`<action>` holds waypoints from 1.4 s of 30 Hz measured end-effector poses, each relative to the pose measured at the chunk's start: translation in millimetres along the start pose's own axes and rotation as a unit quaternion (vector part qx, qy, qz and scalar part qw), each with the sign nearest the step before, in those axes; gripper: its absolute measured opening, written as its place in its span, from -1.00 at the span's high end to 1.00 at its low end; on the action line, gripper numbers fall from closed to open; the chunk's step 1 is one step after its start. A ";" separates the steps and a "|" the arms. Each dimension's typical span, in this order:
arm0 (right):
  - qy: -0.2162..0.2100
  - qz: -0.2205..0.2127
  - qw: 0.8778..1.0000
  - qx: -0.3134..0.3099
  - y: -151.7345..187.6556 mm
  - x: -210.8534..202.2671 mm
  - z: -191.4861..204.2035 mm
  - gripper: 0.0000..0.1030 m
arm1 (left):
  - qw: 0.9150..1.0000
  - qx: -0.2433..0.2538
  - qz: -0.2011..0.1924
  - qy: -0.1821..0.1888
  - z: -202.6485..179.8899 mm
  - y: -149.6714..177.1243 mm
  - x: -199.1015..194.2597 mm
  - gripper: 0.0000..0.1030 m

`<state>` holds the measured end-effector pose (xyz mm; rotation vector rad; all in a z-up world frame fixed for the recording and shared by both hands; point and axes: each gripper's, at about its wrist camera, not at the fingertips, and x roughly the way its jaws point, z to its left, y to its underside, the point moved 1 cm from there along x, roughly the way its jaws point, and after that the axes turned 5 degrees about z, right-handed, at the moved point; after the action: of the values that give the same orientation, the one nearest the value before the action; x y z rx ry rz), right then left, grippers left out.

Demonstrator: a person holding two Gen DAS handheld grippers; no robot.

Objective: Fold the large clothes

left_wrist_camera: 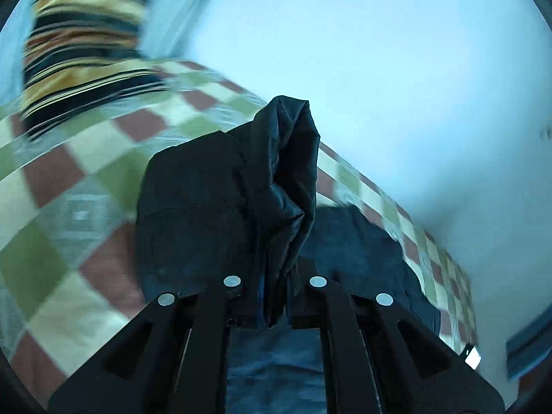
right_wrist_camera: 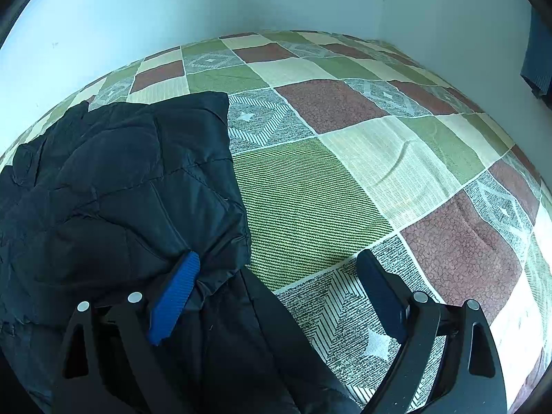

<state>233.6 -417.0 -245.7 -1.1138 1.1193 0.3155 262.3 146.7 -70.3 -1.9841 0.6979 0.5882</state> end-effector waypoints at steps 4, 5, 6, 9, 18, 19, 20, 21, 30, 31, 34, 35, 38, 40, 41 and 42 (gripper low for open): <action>-0.003 0.000 1.000 0.002 -0.3 0.5 0.0 -0.76 | 0.998 0.042 0.035 0.023 -61.5 15.4 35.1 0.85; -0.004 0.000 1.000 0.003 -0.3 0.7 -0.2 -0.76 | 0.997 0.056 0.043 0.027 -79.1 21.4 44.5 0.85; -0.005 0.001 1.000 0.004 -0.8 1.1 -0.2 -0.76 | 0.996 0.069 0.050 0.031 -94.7 27.1 52.9 0.85; -0.006 0.000 1.000 0.005 0.1 0.9 -0.7 -0.76 | 0.990 0.108 0.073 0.046 -140.4 48.9 75.9 0.85; -0.017 0.002 1.000 0.010 -0.8 2.2 -3.1 -0.76 | 0.973 0.167 0.152 0.053 -228.0 113.6 155.8 0.85; -0.016 0.001 1.000 0.010 -0.8 2.0 -3.3 -0.76 | 0.971 0.171 0.159 0.053 -233.3 120.4 161.4 0.85; -0.016 0.001 1.000 0.010 -0.5 1.8 -3.9 -0.76 | 0.969 0.174 0.168 0.054 -240.7 128.7 170.0 0.85; -0.016 0.001 1.000 0.010 -1.0 2.2 -3.7 -0.76 | 0.968 0.174 0.172 0.055 -241.4 134.5 172.0 0.85; -0.021 0.002 1.000 0.014 -0.3 2.6 -4.8 -0.76 | 0.955 0.201 0.207 0.070 -284.3 168.9 201.9 0.85; -0.022 0.001 1.000 0.013 -0.2 2.5 -5.6 -0.76 | 0.954 0.201 0.211 0.069 -285.7 172.7 204.4 0.85; -0.022 0.002 1.000 0.014 -0.5 2.4 -5.4 -0.76 | 0.952 0.194 0.228 0.065 -286.2 183.7 217.0 0.85; -0.021 0.002 1.000 0.013 -0.7 2.6 -4.9 -0.76 | 0.951 0.195 0.230 0.062 -285.5 187.1 220.7 0.85; -0.022 0.002 1.000 0.013 -0.8 2.4 -5.5 -0.76 | 0.948 0.208 0.235 0.054 -286.1 193.7 226.8 0.83; -0.022 0.001 1.000 0.014 -0.9 2.2 -5.4 -0.76 | 0.947 0.214 0.233 0.058 -287.3 192.4 220.3 0.80; -0.022 0.001 1.000 0.014 -0.6 2.2 -5.9 -0.76 | 0.946 0.217 0.233 0.060 -288.0 191.0 216.2 0.64; -0.023 0.001 1.000 0.014 -0.6 2.5 -5.9 -0.76 | 0.945 0.219 0.233 0.065 -288.6 189.0 211.5 0.53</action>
<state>231.9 -422.9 -247.4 -1.0751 1.0812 0.3245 323.3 -235.3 -188.8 -1.4528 1.2816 0.5211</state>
